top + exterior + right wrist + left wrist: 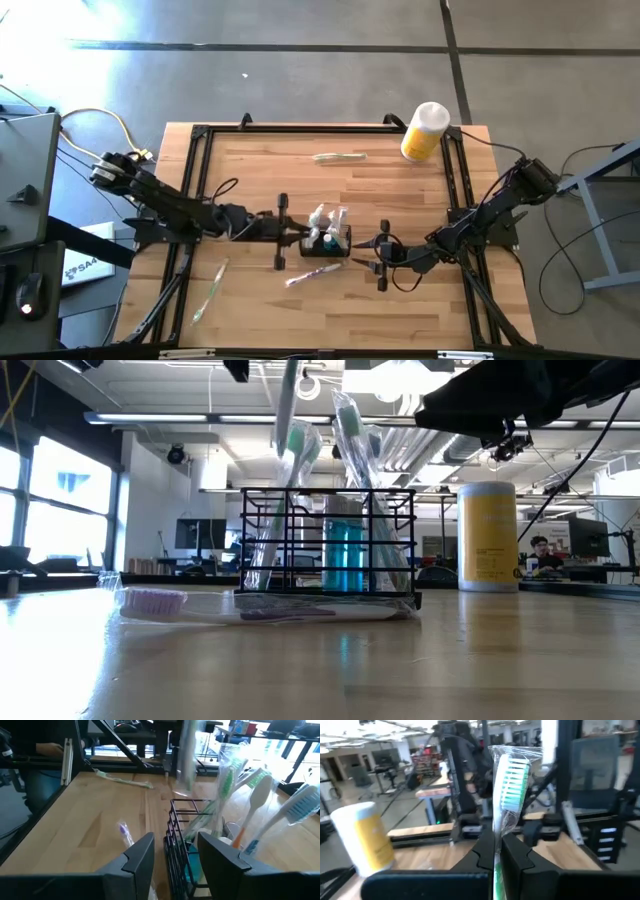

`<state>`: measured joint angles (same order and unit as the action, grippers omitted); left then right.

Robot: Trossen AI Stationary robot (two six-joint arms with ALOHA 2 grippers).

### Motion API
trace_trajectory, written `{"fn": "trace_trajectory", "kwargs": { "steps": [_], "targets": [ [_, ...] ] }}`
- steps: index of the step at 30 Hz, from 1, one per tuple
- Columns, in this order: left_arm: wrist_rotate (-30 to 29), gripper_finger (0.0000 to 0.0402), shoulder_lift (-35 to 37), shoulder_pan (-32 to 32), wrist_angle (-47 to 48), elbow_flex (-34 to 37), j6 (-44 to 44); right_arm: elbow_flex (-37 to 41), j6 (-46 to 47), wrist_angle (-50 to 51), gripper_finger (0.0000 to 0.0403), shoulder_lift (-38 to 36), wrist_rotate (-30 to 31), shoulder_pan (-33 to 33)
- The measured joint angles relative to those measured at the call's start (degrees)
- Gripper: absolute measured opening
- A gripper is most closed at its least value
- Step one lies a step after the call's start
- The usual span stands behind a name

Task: Pick & Place toothbrushing station
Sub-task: Put the green toothbrush into the black wire organizer

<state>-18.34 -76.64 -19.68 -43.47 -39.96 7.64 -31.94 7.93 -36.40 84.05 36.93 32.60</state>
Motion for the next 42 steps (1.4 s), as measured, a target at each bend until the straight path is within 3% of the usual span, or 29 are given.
{"fn": "trace_trajectory", "kwargs": {
  "steps": [4,9,15,28,42],
  "targets": [
    [-0.20,0.0001,0.12,0.48,-2.21,3.17,-0.90,0.00,0.93,0.33,0.0144,0.00,-0.02,0.02],
    [-0.22,0.0001,0.15,0.89,-13.70,9.78,-1.86,0.00,1.31,0.48,0.0144,0.00,-0.04,0.02],
    [3.13,0.0001,0.11,2.93,-19.45,14.40,-5.75,0.00,1.51,0.22,0.0144,0.00,-0.02,0.02],
    [4.39,0.0001,-3.11,6.12,-21.13,16.17,-8.59,0.00,1.42,0.20,0.0144,0.00,0.33,0.02],
    [7.49,0.0001,-14.24,6.56,-30.22,16.15,-12.29,0.00,1.45,0.22,0.0144,0.00,0.42,0.02]
  ]
}}
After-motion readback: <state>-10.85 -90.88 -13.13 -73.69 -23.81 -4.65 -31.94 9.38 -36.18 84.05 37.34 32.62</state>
